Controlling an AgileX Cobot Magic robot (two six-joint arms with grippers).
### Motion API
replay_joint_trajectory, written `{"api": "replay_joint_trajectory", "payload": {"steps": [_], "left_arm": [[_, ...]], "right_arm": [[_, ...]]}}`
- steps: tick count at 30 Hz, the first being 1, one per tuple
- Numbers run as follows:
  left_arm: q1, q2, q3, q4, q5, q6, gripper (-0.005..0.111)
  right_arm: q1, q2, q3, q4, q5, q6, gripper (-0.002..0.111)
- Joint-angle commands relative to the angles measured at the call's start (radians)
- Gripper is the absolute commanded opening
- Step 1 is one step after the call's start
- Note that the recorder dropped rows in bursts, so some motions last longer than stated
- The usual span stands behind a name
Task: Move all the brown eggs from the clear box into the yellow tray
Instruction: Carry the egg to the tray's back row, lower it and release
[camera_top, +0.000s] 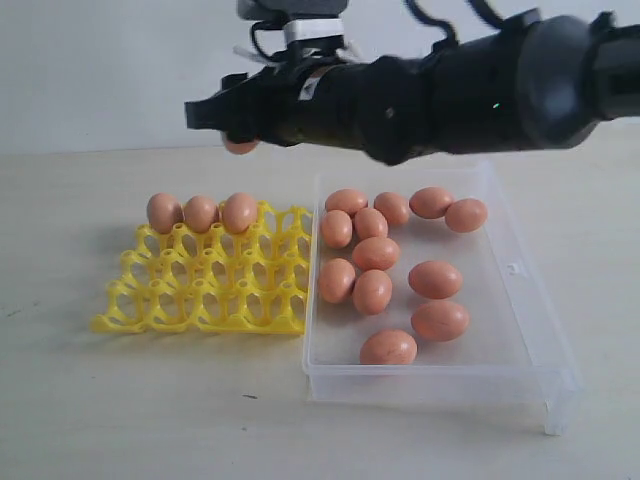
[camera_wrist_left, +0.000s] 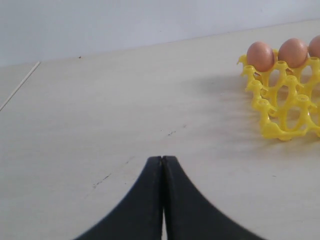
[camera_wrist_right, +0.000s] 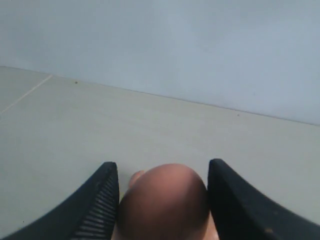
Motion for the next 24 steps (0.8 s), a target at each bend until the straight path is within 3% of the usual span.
{"api": "replay_joint_trajectory", "payload": {"steps": [1,11,24], "left_arm": [[-0.006,0.001,-0.004,-0.002,-0.009,-0.005,0.000],[-0.006,0.001,-0.004,-0.002,-0.009,-0.005,0.000],[-0.006,0.001,-0.004,-0.002,-0.009,-0.005,0.000]], "right_arm": [[0.041,0.079,-0.013,0.031,-0.152,-0.017,0.000],[0.029,0.257,-0.091,0.157,-0.176,-0.131,0.000],[-0.051,0.275,-0.101,0.164,-0.179,-0.175,0.000]]}}
